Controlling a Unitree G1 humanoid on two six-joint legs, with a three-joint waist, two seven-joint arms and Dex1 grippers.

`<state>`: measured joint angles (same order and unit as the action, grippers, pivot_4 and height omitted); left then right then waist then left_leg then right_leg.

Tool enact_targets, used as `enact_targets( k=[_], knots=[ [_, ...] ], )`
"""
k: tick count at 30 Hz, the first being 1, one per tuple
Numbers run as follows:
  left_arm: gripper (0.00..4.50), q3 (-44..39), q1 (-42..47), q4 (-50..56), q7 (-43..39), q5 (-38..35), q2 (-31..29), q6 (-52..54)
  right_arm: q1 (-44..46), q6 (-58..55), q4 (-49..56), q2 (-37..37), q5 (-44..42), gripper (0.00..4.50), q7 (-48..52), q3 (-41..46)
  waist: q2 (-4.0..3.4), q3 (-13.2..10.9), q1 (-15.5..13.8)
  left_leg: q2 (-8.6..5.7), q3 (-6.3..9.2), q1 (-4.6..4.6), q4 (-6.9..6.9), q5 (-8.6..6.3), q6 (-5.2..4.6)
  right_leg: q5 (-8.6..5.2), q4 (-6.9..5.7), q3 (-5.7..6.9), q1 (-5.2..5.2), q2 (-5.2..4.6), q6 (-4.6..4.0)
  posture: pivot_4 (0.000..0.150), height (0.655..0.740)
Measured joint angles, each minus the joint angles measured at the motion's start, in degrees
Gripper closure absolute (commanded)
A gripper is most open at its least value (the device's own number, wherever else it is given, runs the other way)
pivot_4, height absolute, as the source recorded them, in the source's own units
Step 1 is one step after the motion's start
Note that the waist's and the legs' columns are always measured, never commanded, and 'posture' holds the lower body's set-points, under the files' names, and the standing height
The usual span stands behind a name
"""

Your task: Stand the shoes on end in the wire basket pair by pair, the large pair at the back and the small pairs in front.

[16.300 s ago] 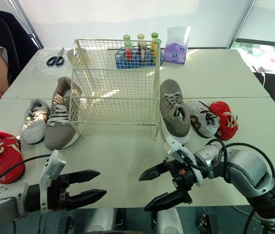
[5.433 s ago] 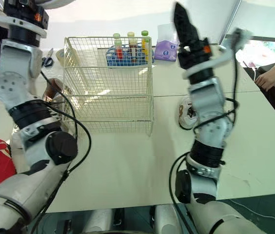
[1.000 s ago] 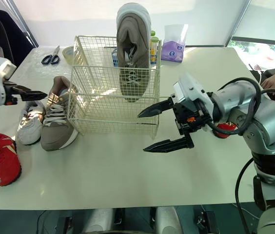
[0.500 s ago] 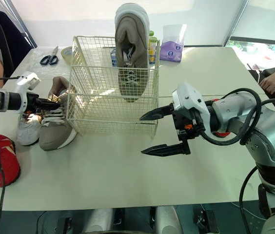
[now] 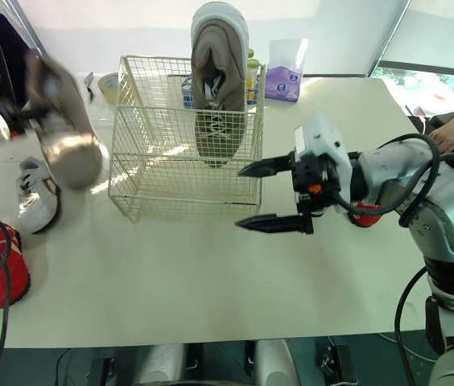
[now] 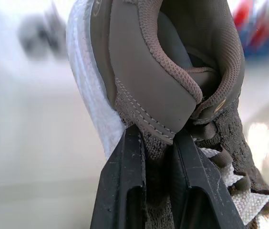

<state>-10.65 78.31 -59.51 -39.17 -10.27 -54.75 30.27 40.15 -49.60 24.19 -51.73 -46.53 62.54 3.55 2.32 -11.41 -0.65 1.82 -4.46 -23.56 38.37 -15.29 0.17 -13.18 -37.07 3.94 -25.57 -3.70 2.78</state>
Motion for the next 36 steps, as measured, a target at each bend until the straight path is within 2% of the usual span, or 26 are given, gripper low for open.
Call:
enact_targets(
  k=[2,4,9,14,21,26,31,36],
  knots=[
    [4.43,-1.70,2.63,4.59,3.69,0.14,-0.21,-5.95,0.86,-1.70,-1.54,-0.29,-2.24,0.00,-1.75,3.22,0.00,0.00,-0.07,-0.06,-0.13,0.00,0.00,-0.06,-0.09,0.03,0.06,-0.01,0.02,-0.11,0.07,0.150,0.7400],
    [4.43,-3.98,2.61,12.06,5.88,-0.85,2.37,-10.38,2.28,-4.03,-3.49,-0.33,-5.19,0.00,-4.27,7.09,0.00,0.00,-0.52,-0.11,-0.07,0.00,0.06,-0.05,-0.08,0.07,0.13,0.00,0.15,-0.15,0.14,0.150,0.7400],
    [4.43,-5.99,-1.01,27.44,9.67,-4.81,15.56,-19.63,4.92,-7.07,-5.36,-0.38,-9.55,0.00,-7.82,10.80,-0.01,0.00,-1.55,-0.03,-0.11,-0.02,0.69,-0.24,-0.39,0.17,0.05,-0.10,0.34,-0.12,0.30,0.150,0.7400],
    [4.43,-1.87,-2.21,27.68,11.74,-2.56,23.94,-28.56,4.95,-6.76,-5.91,-0.39,-9.19,0.00,-8.07,9.40,-0.01,0.00,-1.05,0.01,-0.24,0.01,0.78,-0.26,-0.43,0.21,0.03,-0.19,0.32,0.00,0.33,0.150,0.7400],
    [4.43,1.88,-2.46,22.23,11.27,0.55,28.13,-36.66,4.94,-6.74,-6.18,-1.83,-8.82,0.00,-8.14,9.35,-0.02,0.00,0.10,0.01,-0.25,0.00,0.75,-0.30,-0.50,0.21,-0.01,-0.20,0.26,0.01,0.35,0.150,0.7400],
    [4.43,2.57,-7.19,22.39,12.39,1.79,30.51,-41.40,4.92,-5.32,-5.45,-1.63,-8.77,0.00,-9.52,10.55,-0.03,0.01,0.00,0.02,-0.24,0.01,0.76,-0.31,-0.51,0.21,-0.03,-0.21,0.27,0.00,0.35,0.150,0.7400],
    [4.43,3.14,-12.17,26.60,13.87,2.52,31.30,-41.87,4.95,-4.56,-5.42,-1.52,-8.77,0.00,-10.32,10.71,-0.05,0.02,-0.06,0.01,-0.24,0.03,0.77,-0.31,-0.51,0.22,-0.02,-0.23,0.30,-0.03,0.36,0.150,0.7400],
    [4.43,3.14,-18.16,33.23,15.47,2.64,31.12,-37.38,4.79,-3.61,-5.59,-1.46,-8.63,0.00,-9.87,10.44,-0.05,0.02,-0.06,0.01,-0.23,0.04,0.77,-0.31,-0.51,0.23,-0.03,-0.29,0.31,-0.03,0.36,0.150,0.7400]
  ],
)
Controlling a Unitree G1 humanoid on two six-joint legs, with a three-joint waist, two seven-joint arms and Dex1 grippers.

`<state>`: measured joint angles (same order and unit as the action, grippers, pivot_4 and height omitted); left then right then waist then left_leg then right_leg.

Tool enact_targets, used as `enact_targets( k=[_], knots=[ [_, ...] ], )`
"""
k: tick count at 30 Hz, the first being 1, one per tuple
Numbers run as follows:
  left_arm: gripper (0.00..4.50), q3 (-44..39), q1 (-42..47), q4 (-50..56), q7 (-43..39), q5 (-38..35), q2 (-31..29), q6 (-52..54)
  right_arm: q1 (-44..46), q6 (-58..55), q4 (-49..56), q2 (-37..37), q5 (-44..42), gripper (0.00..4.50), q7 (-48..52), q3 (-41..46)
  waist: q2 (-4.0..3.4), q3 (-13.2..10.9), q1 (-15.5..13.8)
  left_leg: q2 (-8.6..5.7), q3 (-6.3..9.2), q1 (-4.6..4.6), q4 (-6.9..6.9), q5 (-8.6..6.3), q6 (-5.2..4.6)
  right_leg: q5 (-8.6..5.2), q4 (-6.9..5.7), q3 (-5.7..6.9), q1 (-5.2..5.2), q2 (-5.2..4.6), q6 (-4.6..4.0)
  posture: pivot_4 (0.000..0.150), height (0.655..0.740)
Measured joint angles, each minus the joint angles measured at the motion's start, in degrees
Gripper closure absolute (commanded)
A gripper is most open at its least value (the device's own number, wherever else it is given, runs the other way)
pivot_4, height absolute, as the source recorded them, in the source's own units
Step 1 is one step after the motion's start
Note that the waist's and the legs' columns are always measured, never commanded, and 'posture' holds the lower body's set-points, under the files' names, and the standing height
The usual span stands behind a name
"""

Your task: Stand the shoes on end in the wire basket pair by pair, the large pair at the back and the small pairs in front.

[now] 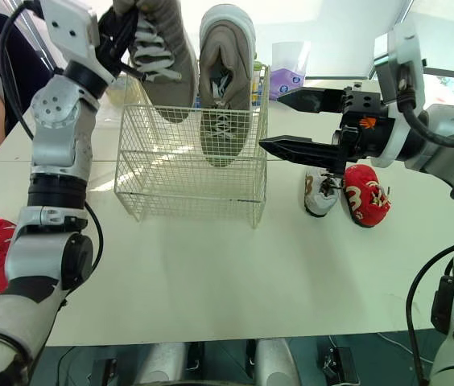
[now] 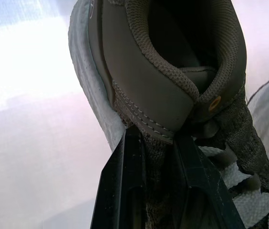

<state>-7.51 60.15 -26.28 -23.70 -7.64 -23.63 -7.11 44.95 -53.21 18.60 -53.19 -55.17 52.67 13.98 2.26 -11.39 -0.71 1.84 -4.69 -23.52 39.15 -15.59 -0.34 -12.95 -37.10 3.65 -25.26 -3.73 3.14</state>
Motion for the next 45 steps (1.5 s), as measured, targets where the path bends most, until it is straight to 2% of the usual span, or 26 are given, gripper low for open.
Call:
enact_targets(
  k=[5,11,18,24,28,31,32,33,35,37,40,42,45],
  knots=[
    [4.43,0.02,-5.85,8.53,0.86,0.05,-0.65,4.28,-0.03,1.57,-1.31,0.98,1.00,0.00,0.60,-1.32,-0.01,0.01,0.04,0.01,0.00,0.03,0.00,0.00,0.00,0.00,-0.01,-0.03,0.02,0.00,0.00,0.150,0.7400],
    [1.52,0.08,-8.98,12.67,0.46,-0.14,-1.17,9.84,0.04,3.51,-3.05,2.84,2.23,0.00,1.64,-3.44,-0.01,0.01,0.02,0.00,0.00,0.03,0.00,0.00,0.00,0.00,-0.01,-0.02,0.03,0.01,0.00,0.150,0.7400],
    [1.52,-0.51,-11.97,23.37,-0.04,-3.03,-3.91,19.05,0.09,4.90,-3.79,3.72,3.28,0.00,2.70,-4.61,-0.01,0.00,0.12,0.01,0.01,0.03,0.00,0.00,0.00,0.00,-0.01,-0.04,0.02,0.01,0.00,0.150,0.7400],
    [1.52,-5.45,-21.73,40.95,1.48,-9.56,-7.32,35.54,0.05,5.95,-5.00,5.03,4.42,0.00,3.34,-5.04,-0.03,0.00,0.41,0.07,0.04,0.06,-0.02,0.01,0.02,0.00,-0.02,-0.08,0.03,0.00,-0.01,0.150,0.7400],
    [1.52,-8.21,-22.97,45.30,3.50,-12.76,-7.38,41.69,0.11,6.22,-5.69,6.13,5.01,0.00,3.99,-6.37,-0.02,0.00,-0.07,0.01,0.07,0.05,0.01,0.01,0.03,0.00,-0.01,-0.08,0.08,0.03,-0.01,0.150,0.7400],
    [0.74,-15.04,-22.45,47.51,4.12,-21.00,-8.30,49.30,0.10,5.70,-6.58,6.15,4.94,0.00,4.11,-6.53,-0.02,0.00,0.07,0.02,0.07,0.05,0.01,0.01,0.03,0.00,0.01,-0.08,0.08,0.01,-0.01,0.150,0.7400],
    [0.20,-17.14,-22.10,47.68,4.00,-23.67,-9.14,51.30,0.06,5.54,-6.72,6.15,4.97,0.00,3.97,-6.51,-0.02,0.00,0.08,0.03,0.08,0.05,0.01,0.01,0.03,0.00,0.01,-0.08,0.08,0.00,-0.01,0.150,0.7400],
    [0.03,-19.60,-21.77,47.94,3.59,-27.61,-10.32,54.11,0.03,5.57,-6.90,6.24,5.08,0.00,3.61,-6.46,-0.02,0.00,0.11,0.03,0.10,0.05,0.01,0.01,0.03,-0.01,0.00,-0.08,0.07,0.01,-0.01,0.150,0.7400],
    [0.03,-24.66,-22.32,48.93,1.81,-37.00,-13.73,60.55,-0.22,5.45,-7.69,6.20,5.43,0.00,2.87,-6.14,-0.02,0.00,0.31,0.04,0.10,0.06,-0.01,0.02,0.04,-0.01,0.00,-0.07,0.07,0.02,-0.01,0.150,0.7400],
    [0.03,-28.24,-26.99,52.01,-1.17,-46.57,-17.13,66.01,-1.86,4.52,-8.58,5.53,5.38,0.00,1.70,-4.22,-0.06,0.02,0.42,0.03,0.07,0.10,-0.01,0.02,0.05,-0.01,0.01,-0.08,0.10,-0.03,-0.01,0.150,0.7400],
    [0.03,-29.71,-39.34,57.94,-3.95,-57.87,-17.99,70.37,-8.94,3.57,-9.81,3.31,6.65,0.00,-1.09,-0.29,-0.05,0.03,-0.14,0.00,0.14,0.13,0.00,0.02,0.06,-0.02,0.10,-0.07,0.23,-0.11,-0.02,0.150,0.7400],
    [0.03,-29.62,-44.77,60.07,-3.21,-63.24,-17.00,70.87,-16.03,3.28,-9.25,3.93,6.88,0.00,-3.36,3.12,-0.03,0.04,-0.37,-0.01,0.23,0.15,0.02,0.02,0.06,-0.03,0.15,-0.07,0.33,-0.12,-0.04,0.150,0.7400],
    [0.03,-25.49,-47.74,64.74,-1.55,-66.77,-15.67,70.17,-23.56,4.59,-5.83,9.24,7.41,0.00,-8.66,6.62,-0.09,0.05,-0.10,-0.01,0.19,0.24,0.03,0.02,0.07,-0.08,0.14,-0.13,0.40,-0.10,-0.13,0.150,0.7400]
  ],
)
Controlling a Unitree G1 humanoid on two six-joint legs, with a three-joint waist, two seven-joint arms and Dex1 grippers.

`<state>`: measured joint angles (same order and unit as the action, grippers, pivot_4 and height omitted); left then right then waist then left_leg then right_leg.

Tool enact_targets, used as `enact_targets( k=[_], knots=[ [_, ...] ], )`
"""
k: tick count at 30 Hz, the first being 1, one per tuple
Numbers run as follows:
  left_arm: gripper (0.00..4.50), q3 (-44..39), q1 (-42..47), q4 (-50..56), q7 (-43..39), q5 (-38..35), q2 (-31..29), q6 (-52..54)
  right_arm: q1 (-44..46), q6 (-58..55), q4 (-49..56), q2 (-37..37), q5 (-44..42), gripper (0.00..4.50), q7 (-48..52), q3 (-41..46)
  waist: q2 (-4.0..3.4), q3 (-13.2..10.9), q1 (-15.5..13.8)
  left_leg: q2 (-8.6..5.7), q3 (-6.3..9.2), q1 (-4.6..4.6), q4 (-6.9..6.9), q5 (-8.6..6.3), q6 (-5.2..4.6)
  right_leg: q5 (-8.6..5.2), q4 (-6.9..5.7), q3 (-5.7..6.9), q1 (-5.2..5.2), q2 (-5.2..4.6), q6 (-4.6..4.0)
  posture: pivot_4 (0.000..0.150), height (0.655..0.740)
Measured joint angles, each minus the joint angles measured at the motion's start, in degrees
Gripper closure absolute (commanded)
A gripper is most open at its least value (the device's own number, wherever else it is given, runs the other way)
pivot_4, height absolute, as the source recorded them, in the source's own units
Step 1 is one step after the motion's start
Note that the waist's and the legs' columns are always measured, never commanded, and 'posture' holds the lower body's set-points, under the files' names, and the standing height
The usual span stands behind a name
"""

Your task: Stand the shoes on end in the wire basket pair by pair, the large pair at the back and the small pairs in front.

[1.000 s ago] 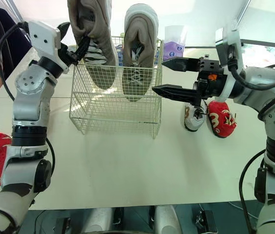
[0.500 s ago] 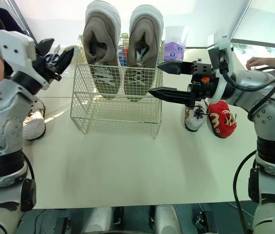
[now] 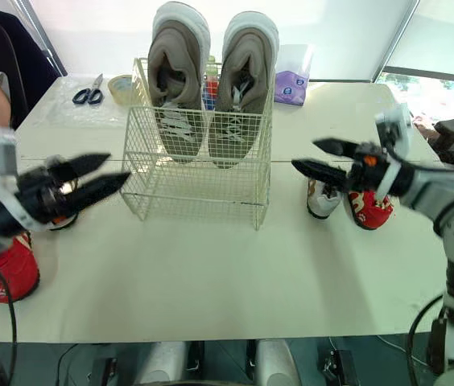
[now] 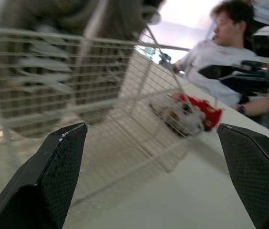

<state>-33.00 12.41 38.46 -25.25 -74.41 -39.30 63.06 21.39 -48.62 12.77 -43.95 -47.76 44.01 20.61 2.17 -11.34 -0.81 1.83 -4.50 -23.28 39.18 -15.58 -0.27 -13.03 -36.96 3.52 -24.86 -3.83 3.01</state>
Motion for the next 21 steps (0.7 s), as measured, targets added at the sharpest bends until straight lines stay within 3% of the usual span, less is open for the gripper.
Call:
enact_targets(
  k=[4,7,10,15,21],
  knots=[
    [0.03,10.84,-0.37,5.20,1.14,1.98,2.67,-4.13,-10.73,9.34,13.36,9.61,10.99,0.00,-12.97,-2.02,-0.36,0.20,0.20,0.04,-0.05,0.09,-0.07,0.02,0.04,-0.01,-0.05,-0.13,-0.02,0.20,-0.01,0.150,0.7400],
    [0.03,16.28,-0.52,6.74,1.54,1.22,3.60,-6.00,-16.57,10.42,22.41,18.87,15.27,0.00,-25.44,-2.33,-0.72,0.39,0.14,0.04,-0.07,0.06,-0.11,0.04,0.08,0.01,-0.11,-0.19,-0.12,0.25,0.08,0.150,0.7400],
    [0.03,18.95,-1.22,7.89,0.71,0.75,2.11,-6.54,-23.56,9.77,27.94,22.45,17.40,0.00,-30.85,-4.40,-0.74,0.47,0.00,0.02,-0.07,0.06,-0.11,0.04,0.07,-0.07,-0.09,-0.17,-0.10,0.31,-0.05,0.150,0.7400],
    [0.03,21.06,-1.74,9.10,0.83,-0.66,0.20,-8.43,-29.92,6.67,29.23,28.65,21.42,0.00,-39.69,-8.38,-0.91,0.58,0.15,-0.02,-0.17,0.10,-0.04,0.02,0.05,-0.10,-0.01,-0.26,-0.09,0.26,-0.16,0.150,0.7400],
    [0.03,22.72,-3.11,8.86,1.05,-0.94,-2.62,-9.20,-25.67,7.84,21.52,31.98,28.46,0.00,-45.38,-13.00,-1.00,0.62,0.15,-0.01,-0.14,0.05,-0.09,0.02,0.04,-0.14,0.00,-0.25,-0.16,0.31,-0.23,0.150,0.7400]
  ],
)
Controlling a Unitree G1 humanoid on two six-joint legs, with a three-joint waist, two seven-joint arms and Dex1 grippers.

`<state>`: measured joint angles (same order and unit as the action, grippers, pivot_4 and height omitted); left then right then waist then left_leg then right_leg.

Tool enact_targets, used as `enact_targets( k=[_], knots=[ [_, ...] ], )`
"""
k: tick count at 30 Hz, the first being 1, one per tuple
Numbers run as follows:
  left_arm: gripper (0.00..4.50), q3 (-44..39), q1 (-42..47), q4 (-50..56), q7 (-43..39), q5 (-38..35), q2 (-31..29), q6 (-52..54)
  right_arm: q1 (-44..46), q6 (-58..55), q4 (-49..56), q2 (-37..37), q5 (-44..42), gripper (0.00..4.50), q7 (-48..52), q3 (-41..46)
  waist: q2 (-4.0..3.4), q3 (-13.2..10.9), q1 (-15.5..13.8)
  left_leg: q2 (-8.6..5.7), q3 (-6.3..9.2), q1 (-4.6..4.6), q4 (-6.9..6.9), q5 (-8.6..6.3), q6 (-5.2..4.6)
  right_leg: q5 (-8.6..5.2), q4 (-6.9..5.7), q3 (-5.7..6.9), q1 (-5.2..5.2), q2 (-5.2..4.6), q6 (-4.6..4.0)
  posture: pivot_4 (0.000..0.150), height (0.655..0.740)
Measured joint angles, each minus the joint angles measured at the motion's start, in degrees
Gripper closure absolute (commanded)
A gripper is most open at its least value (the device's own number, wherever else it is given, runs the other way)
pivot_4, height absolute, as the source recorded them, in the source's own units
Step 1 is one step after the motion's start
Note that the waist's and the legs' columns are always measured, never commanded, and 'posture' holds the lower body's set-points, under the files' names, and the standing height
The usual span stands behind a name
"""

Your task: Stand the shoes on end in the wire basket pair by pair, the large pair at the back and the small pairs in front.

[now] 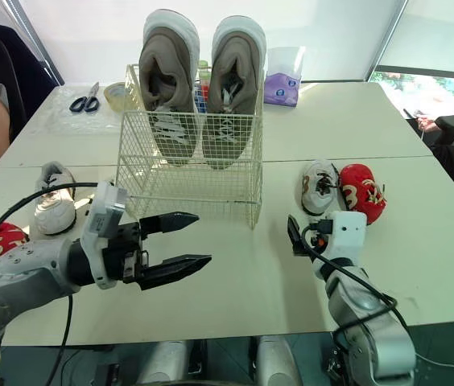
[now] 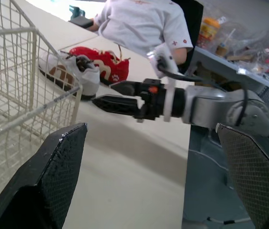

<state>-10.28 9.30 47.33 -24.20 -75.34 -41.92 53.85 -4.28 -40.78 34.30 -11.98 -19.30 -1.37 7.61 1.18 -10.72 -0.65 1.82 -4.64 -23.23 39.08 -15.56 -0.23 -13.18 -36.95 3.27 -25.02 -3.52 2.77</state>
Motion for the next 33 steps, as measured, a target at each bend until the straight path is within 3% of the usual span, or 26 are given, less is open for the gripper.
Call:
enact_targets(
  k=[9,12,15,18,22,25,33],
  knots=[
    [0.03,1.06,-1.45,-0.46,0.69,1.36,-1.32,-1.71,14.31,10.82,-24.91,3.81,4.79,0.00,-4.05,3.92,-0.03,-0.02,0.18,0.00,0.00,-0.08,-0.02,-0.01,-0.03,0.01,0.07,0.00,-0.06,0.05,0.01,0.150,0.7400],
    [0.00,1.41,-2.66,-0.32,0.88,1.68,-1.92,-1.96,16.58,14.06,-29.41,4.27,5.74,0.84,-4.00,3.88,-0.04,-0.02,0.20,0.00,0.02,-0.10,-0.05,-0.02,-0.04,0.01,0.07,0.00,-0.07,0.05,0.01,0.150,0.7400],
    [0.00,1.51,-4.17,0.13,1.34,1.71,-2.55,-2.28,17.14,17.30,-31.67,4.65,6.32,2.28,-3.14,3.49,-0.03,-0.02,0.26,0.00,0.00,-0.10,-0.05,-0.02,-0.04,0.01,0.07,-0.01,-0.07,0.04,0.02,0.150,0.7400],
    [0.00,1.47,-4.84,0.32,2.09,1.66,-2.93,-3.17,17.80,18.95,-32.17,4.89,6.94,2.89,-2.76,3.28,-0.02,0.00,0.44,0.00,0.01,-0.06,-0.04,-0.02,-0.04,0.01,0.07,-0.01,-0.04,0.03,0.02,0.150,0.7400],
    [0.00,1.14,-5.03,0.49,3.81,-1.00,-2.95,-4.41,18.10,19.77,-32.34,5.24,7.25,2.96,-2.76,3.35,-0.04,-0.01,0.59,0.01,0.01,-0.08,-0.05,-0.02,-0.04,0.01,0.06,-0.01,-0.07,0.01,0.02,0.150,0.7400],
    [0.00,-1.99,-3.06,-1.08,5.10,-7.17,-4.06,-5.93,20.19,20.15,-32.33,3.71,7.70,2.96,-2.60,3.53,-0.14,-0.09,0.71,0.00,0.01,-0.14,-0.04,-0.01,-0.04,0.02,0.04,-0.01,-0.15,0.00,0.02,0.150,0.7400],
    [0.00,-11.83,12.71,-19.79,3.09,-18.64,-11.91,-7.61,47.98,27.48,-32.20,-11.89,10.13,2.96,0.46,7.39,-0.45,-0.32,1.30,-0.05,0.02,-0.20,-0.20,-0.01,-0.06,0.06,0.01,0.01,-0.27,0.17,0.34,0.150,0.7400]
  ],
)
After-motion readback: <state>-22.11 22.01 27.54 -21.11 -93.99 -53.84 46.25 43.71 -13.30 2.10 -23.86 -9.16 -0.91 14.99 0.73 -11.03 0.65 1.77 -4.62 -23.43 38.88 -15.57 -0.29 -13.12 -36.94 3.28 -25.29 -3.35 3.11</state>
